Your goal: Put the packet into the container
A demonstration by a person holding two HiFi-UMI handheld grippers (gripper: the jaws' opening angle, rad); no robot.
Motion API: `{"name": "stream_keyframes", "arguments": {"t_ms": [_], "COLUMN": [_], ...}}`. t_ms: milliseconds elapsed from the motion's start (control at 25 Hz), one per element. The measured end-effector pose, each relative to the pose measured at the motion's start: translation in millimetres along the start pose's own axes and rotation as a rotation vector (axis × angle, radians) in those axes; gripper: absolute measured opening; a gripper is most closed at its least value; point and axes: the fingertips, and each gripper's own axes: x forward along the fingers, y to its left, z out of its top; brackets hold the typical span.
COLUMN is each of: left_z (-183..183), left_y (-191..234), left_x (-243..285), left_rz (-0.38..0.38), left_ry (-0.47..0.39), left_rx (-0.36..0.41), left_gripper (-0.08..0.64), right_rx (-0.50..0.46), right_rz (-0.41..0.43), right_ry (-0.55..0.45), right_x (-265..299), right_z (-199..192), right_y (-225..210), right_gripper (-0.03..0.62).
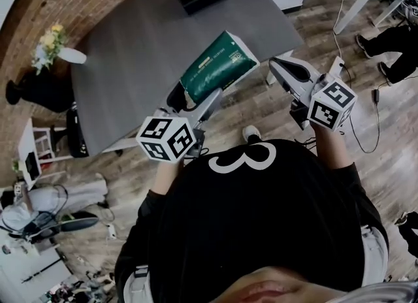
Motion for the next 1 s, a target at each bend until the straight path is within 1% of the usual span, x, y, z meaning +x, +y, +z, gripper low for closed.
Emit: {"name": "stream_keyframes", "arguments": {"t_ms": [200, 360, 560, 680, 840, 1000], "left_z": [22, 36, 79, 101, 129, 156], "left_y": [16, 24, 47, 65, 93, 117], "left_x": [47, 59, 68, 71, 84, 108], "left_rz": [0.033, 0.049, 0.082, 0.103, 0.102, 0.085], "left_ry": [-0.01, -0.04, -0.082, -0.097, -0.108, -0.109], "left_rx": [0.013, 0.044, 0.09, 0.138, 0.163, 0.188], "left_gripper": [0.449, 0.449, 0.449, 0.449, 0.449, 0.449], "right_rx": [-0.012, -0.041, -0.066, -0.069, -0.066, -0.051], "right_rz": [0.035, 0.074, 0.1, 0.098, 0.091, 0.067], "right_ry": [-0.003, 0.008, 0.019, 0.025, 0.021, 0.026], "right_x": [23, 35, 57, 73, 95, 116], "right_z": [18, 18, 38, 44, 50, 58], "right_y": [-41, -47, -58, -65, -78, -99], "right_gripper": [0.002, 0.002, 0.002, 0.002, 0.002, 0.002]}}
